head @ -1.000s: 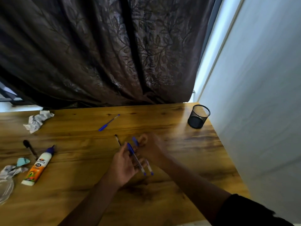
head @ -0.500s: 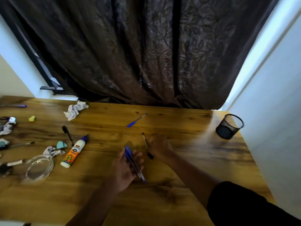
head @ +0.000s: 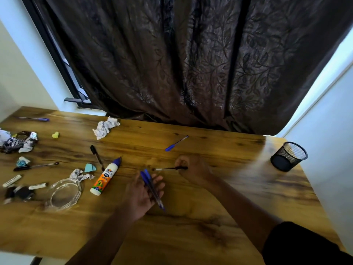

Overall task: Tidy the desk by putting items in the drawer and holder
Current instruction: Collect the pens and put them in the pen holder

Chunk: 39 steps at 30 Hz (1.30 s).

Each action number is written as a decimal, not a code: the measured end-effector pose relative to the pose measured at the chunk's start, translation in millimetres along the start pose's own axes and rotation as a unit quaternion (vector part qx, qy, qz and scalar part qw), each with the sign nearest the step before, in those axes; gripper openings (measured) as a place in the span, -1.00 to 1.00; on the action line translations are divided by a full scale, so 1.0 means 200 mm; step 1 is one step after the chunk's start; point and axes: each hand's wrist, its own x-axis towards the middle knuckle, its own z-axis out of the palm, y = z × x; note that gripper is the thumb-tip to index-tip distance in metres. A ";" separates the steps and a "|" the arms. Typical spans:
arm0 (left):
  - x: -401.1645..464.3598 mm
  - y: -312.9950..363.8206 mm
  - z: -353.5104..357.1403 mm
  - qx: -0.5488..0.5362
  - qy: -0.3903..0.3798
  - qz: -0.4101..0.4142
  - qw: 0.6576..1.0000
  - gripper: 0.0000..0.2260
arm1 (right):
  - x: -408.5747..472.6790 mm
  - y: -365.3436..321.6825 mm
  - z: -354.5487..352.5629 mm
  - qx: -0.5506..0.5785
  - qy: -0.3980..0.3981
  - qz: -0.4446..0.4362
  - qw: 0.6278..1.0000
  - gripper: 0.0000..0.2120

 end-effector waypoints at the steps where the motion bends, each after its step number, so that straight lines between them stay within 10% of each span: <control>1: 0.00 0.01 0.00 0.002 -0.003 -0.003 1.000 -0.44 | 0.02 -0.03 -0.01 -0.003 -0.015 -0.035 0.999 -0.83; 5: 0.02 0.05 -0.03 0.042 -0.051 -0.033 0.997 -0.39 | 0.06 -0.14 0.01 -0.082 -0.097 -0.186 0.974 -0.83; 11: 0.03 0.06 0.01 0.081 -0.079 -0.050 0.992 -0.43 | 0.09 -0.27 0.17 -0.045 -0.140 -0.126 0.981 -0.82; 15: 0.04 0.09 -0.02 0.032 -0.093 -0.045 0.994 -0.41 | 0.11 -0.26 0.17 -0.119 -0.013 -0.230 0.966 -0.72; 21: 0.04 0.13 -0.10 0.029 -0.087 -0.029 0.995 -0.33 | 0.41 -0.07 0.12 -0.220 -0.002 -0.029 0.975 -0.52; 33: 0.00 0.24 -0.17 -0.033 -0.071 -0.010 0.997 -0.54 | 0.57 0.02 0.19 -0.417 0.004 0.002 0.909 -0.65; 39: 0.00 0.29 -0.16 -0.101 -0.052 0.029 0.993 -0.49 | 0.49 -0.34 0.21 -0.242 0.087 -0.057 0.965 -0.78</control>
